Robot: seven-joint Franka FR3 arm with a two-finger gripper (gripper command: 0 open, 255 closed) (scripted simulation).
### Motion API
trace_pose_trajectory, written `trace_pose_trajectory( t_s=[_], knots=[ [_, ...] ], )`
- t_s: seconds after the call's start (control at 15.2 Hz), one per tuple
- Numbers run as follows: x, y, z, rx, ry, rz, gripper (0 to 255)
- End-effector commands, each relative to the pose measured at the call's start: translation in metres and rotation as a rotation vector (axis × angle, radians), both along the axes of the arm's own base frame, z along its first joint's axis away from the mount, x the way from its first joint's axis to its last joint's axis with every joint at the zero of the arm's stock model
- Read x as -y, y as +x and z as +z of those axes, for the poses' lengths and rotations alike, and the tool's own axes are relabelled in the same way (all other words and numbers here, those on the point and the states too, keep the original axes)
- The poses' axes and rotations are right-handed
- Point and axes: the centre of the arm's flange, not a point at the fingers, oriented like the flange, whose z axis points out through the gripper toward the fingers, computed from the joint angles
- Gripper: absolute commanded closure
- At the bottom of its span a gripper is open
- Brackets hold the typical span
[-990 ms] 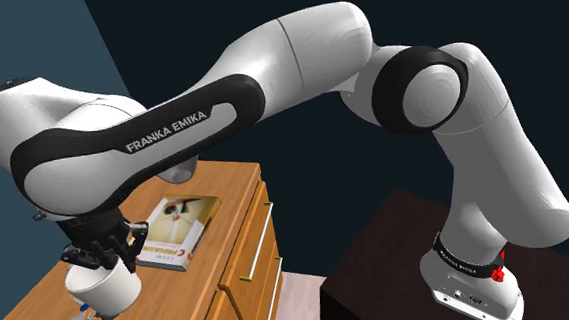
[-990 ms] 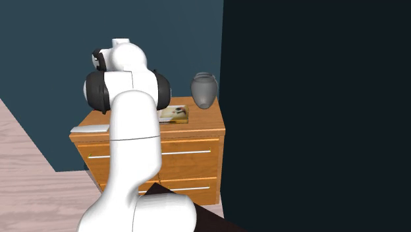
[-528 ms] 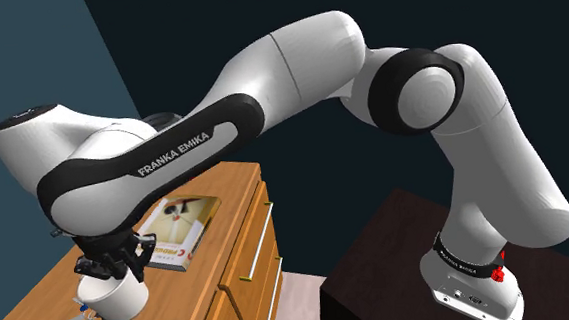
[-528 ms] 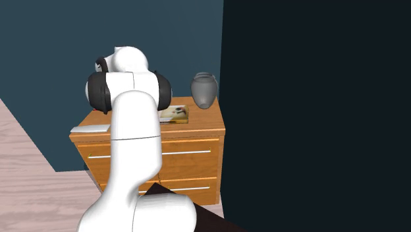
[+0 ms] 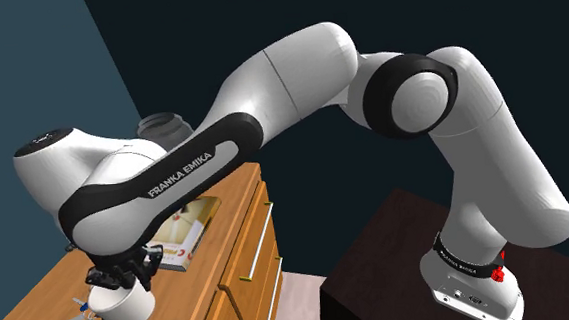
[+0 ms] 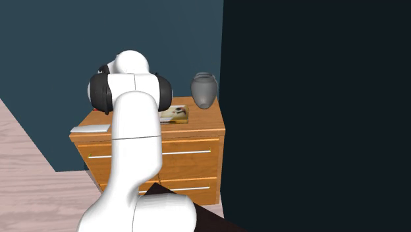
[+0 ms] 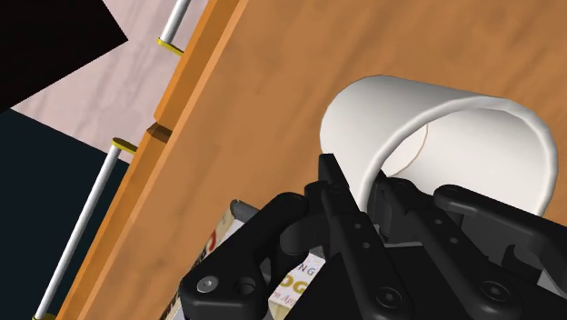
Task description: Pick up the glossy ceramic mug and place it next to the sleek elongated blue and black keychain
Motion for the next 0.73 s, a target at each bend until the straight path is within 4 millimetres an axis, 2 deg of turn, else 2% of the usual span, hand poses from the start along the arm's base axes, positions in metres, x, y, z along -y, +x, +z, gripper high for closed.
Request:
trace_pose_trajectory(
  t_s=[0.0, 0.26, 0.33, 0.66],
  knots=[
    [0.0000, 0.0000, -0.0012, 0.001, 0.001, 0.000, 255],
    [0.0000, 0.0000, -0.0012, 0.001, 0.001, 0.000, 255],
    [0.0000, 0.0000, -0.0012, 0.001, 0.001, 0.000, 0],
    [-0.0001, 0.0000, -0.0011, 0.001, 0.001, 0.000, 0]
  ],
)
